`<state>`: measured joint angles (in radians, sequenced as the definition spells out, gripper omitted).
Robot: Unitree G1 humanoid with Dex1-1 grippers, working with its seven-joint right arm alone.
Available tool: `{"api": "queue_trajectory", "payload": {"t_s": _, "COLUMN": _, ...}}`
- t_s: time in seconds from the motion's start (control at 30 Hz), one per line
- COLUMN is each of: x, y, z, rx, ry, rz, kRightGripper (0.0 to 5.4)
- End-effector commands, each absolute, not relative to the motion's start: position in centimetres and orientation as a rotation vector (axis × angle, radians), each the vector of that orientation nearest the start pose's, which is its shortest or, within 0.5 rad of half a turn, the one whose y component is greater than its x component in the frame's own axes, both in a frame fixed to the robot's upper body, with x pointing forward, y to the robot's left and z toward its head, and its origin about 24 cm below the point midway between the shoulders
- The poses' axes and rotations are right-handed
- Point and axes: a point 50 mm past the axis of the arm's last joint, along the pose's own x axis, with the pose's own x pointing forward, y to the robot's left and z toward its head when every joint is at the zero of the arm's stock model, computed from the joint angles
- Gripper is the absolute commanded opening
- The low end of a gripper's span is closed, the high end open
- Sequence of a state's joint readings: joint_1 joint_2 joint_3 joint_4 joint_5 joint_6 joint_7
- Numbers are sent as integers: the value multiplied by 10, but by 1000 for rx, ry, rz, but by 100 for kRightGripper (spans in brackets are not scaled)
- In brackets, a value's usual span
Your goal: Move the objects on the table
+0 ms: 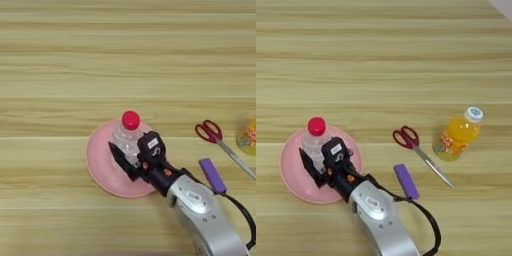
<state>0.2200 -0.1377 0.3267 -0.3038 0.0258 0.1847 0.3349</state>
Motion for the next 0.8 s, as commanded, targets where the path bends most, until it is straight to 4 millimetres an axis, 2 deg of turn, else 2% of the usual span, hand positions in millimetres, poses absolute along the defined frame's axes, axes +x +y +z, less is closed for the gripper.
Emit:
{"api": "queue_trajectory", "payload": {"t_s": 0.03, "x": 202, "y": -83, "z": 61, "rx": -31, "ry": -6, "rz": 621, "kRightGripper": 313}}
{"api": "queue_trajectory", "payload": {"t_s": 0.2, "x": 203, "y": -84, "z": 58, "rx": -40, "ry": 3, "rz": 612, "kRightGripper": 313}}
{"api": "queue_trajectory", "payload": {"t_s": 0.23, "x": 203, "y": -84, "z": 58, "rx": -42, "ry": 5, "rz": 609, "kRightGripper": 349}}
{"api": "queue_trajectory", "payload": {"t_s": 0.33, "x": 204, "y": -85, "z": 57, "rx": -45, "ry": 9, "rz": 604, "kRightGripper": 390}}
{"api": "queue_trajectory", "payload": {"t_s": 0.57, "x": 204, "y": -86, "z": 56, "rx": -45, "ry": 8, "rz": 601, "kRightGripper": 462}}
{"api": "queue_trajectory", "payload": {"t_s": 0.73, "x": 205, "y": -87, "z": 56, "rx": -44, "ry": 7, "rz": 599, "kRightGripper": 535}}
{"api": "queue_trajectory", "payload": {"t_s": 0.8, "x": 205, "y": -87, "z": 56, "rx": -44, "ry": 6, "rz": 599, "kRightGripper": 539}}
